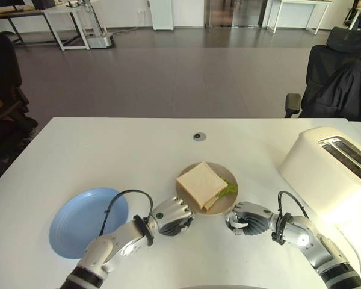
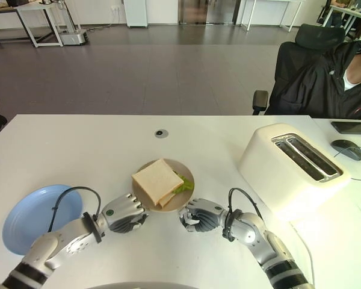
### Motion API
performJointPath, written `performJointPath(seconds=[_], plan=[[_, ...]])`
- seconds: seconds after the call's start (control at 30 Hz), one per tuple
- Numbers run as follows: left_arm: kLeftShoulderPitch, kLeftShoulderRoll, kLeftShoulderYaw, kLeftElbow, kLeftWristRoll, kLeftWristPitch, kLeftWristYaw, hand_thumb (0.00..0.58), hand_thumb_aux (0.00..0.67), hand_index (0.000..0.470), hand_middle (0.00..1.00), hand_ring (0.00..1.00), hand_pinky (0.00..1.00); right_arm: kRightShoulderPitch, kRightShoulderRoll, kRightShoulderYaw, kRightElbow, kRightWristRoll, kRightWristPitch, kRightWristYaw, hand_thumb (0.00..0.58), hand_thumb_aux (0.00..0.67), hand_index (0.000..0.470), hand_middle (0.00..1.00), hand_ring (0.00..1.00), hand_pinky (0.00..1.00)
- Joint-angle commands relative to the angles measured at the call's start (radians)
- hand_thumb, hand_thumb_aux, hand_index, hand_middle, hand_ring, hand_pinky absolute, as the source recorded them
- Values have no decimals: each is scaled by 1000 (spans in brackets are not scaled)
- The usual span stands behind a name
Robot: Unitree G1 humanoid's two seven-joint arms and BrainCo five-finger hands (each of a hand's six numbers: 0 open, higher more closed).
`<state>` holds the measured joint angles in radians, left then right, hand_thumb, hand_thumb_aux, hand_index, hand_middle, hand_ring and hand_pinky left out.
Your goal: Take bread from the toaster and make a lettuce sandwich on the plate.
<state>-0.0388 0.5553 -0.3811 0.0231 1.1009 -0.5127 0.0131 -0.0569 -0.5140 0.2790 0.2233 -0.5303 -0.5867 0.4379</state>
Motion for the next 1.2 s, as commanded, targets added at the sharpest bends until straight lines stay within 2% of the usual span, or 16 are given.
performJointPath(seconds=[0.03, 0.1, 0.17, 0.27, 0.33, 0.37, 0.4, 0.43, 0.47, 0.5, 0.53, 0.57, 0.6, 0.7, 0.83, 1.2], plan=[[-291, -108, -122, 384, 143, 93, 95, 580, 670, 470, 1000, 1000, 1000, -155, 55, 32, 351, -98, 118, -173, 580, 670, 470, 1000, 1000, 1000], [-459, -181, -166, 610, 154, 127, 192, 580, 670, 470, 1000, 1000, 1000, -297, 100, 49, 519, -110, 120, -282, 580, 670, 470, 1000, 1000, 1000], [-552, -219, -192, 732, 145, 142, 251, 580, 670, 470, 1000, 1000, 1000, -386, 132, 68, 593, -114, 91, -354, 580, 670, 470, 1000, 1000, 1000], [-559, -204, -228, 730, 126, 132, 308, 580, 670, 470, 1000, 1000, 1000, -403, 139, 77, 593, -80, -9, -395, 580, 670, 470, 1000, 1000, 1000], [-497, -161, -242, 649, 108, 124, 328, 580, 670, 470, 1000, 1000, 1000, -386, 121, 75, 570, -66, -60, -422, 580, 670, 470, 996, 996, 996], [-444, -134, -238, 583, 89, 120, 324, 580, 670, 470, 1000, 1000, 1000, -368, 105, 69, 542, -57, -81, -428, 550, 518, 363, 867, 867, 867], [-371, -97, -230, 482, 73, 125, 311, 580, 670, 470, 1000, 1000, 1000, -343, 84, 56, 498, -39, -107, -424, 540, 494, 347, 839, 839, 839], [-296, -64, -216, 380, 49, 133, 291, 580, 670, 470, 1000, 1000, 1000, -315, 62, 43, 451, -18, -130, -415, 493, 410, 288, 698, 698, 698], [-188, -23, -186, 240, -1, 144, 249, 577, 620, 435, 941, 941, 941, -269, 29, 19, 379, 31, -159, -390, 443, 344, 241, 631, 631, 631], [-68, 16, -153, 88, -62, 148, 213, 526, 465, 326, 325, 325, 325, -199, -5, 1, 300, 147, -205, -335, 201, 129, 90, 627, 627, 627], [69, 34, -109, -70, -188, 131, 196, 447, 349, 245, 0, 0, 0, -121, -26, -15, 229, 292, -246, -282, 0, 0, 0, 608, 608, 608], [183, 35, -63, -188, -317, 110, 196, 220, 142, 100, 0, 0, 0, -57, -34, -21, 173, 427, -266, -229, 0, 0, 0, 271, 271, 271], [273, 25, -9, -255, -476, 66, 217, 0, 0, 0, 0, 0, 0, -11, -24, -20, 127, 556, -269, -180, 0, 0, 0, 0, 0, 0], [375, -15, 109, -256, -836, -46, 214, 0, 0, 0, 0, 0, 0, 16, 39, -25, 75, 784, -215, -67, 0, 0, 0, 0, 0, 0], [339, -57, 133, -223, -1090, -105, 107, 0, 0, 0, 0, 0, 0, 6, 76, -36, 51, 870, -183, 20, 0, 0, 0, 0, 0, 0], [351, -178, 155, -204, -1140, -145, -64, 0, 0, 0, 0, 0, 0, 14, 149, -135, -1, 1065, -21, 244, 0, 0, 0, 0, 0, 0]])
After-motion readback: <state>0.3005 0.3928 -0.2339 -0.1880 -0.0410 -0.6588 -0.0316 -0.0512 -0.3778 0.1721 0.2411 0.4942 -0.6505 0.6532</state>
